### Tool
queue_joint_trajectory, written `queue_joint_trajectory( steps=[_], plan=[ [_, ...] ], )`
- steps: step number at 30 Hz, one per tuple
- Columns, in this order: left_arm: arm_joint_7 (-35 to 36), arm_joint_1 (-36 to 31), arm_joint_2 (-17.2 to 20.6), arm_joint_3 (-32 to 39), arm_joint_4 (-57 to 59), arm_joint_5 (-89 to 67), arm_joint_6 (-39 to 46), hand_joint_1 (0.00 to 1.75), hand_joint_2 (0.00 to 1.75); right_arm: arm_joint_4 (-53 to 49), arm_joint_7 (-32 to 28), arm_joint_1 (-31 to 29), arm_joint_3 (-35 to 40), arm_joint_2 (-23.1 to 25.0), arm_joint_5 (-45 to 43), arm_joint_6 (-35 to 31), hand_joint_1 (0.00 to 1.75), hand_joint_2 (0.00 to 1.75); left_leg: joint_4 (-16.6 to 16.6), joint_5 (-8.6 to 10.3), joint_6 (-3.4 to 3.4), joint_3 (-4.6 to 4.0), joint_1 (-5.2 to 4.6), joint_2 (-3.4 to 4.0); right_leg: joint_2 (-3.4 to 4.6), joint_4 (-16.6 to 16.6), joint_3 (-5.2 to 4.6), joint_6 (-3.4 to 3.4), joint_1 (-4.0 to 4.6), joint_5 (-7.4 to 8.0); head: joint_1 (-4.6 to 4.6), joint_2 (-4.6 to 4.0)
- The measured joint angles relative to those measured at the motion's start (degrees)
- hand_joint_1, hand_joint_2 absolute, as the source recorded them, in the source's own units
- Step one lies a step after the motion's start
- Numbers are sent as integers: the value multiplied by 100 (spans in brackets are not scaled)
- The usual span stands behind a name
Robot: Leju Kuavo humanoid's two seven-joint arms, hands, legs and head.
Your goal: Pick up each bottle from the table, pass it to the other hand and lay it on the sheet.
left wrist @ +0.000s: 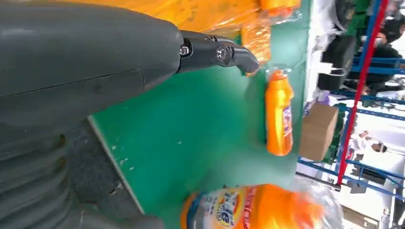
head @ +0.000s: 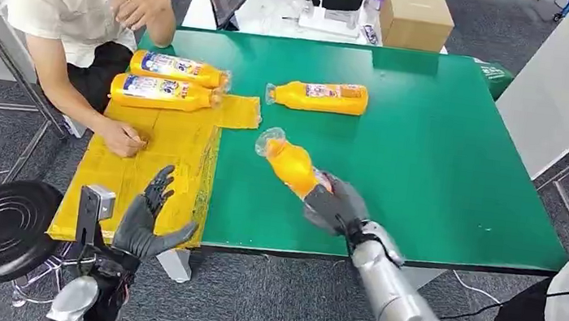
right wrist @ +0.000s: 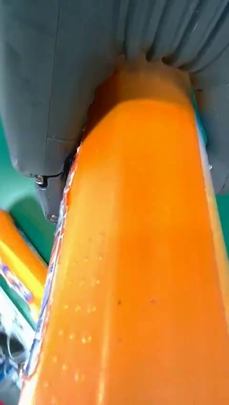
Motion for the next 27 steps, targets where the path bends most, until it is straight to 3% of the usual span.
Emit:
queue_joint_trajectory(
  steps=[8, 19, 27],
  plan=[
    [52, 73, 138, 2, 0, 680, -745, 0, 175, -531, -46, 282, 706, 330, -566, 96, 175, 175, 0, 3, 1, -55, -2, -12, -11, 6, -51, 1, -3, -1, 2, 0],
    [72, 50, 217, 2, 11, 817, -841, 0, 175, -572, -109, 281, 1152, 479, -614, 162, 175, 175, 0, 3, 1, -70, -3, -19, -21, 5, -64, 1, -3, -1, 2, 0],
    [79, -234, 142, -96, 146, 881, -652, 0, 175, -452, -142, 281, 1831, 998, -461, 75, 175, 175, 0, 3, 0, -73, 0, -18, -21, 7, -71, -1, -1, -3, 0, 0]
  ],
)
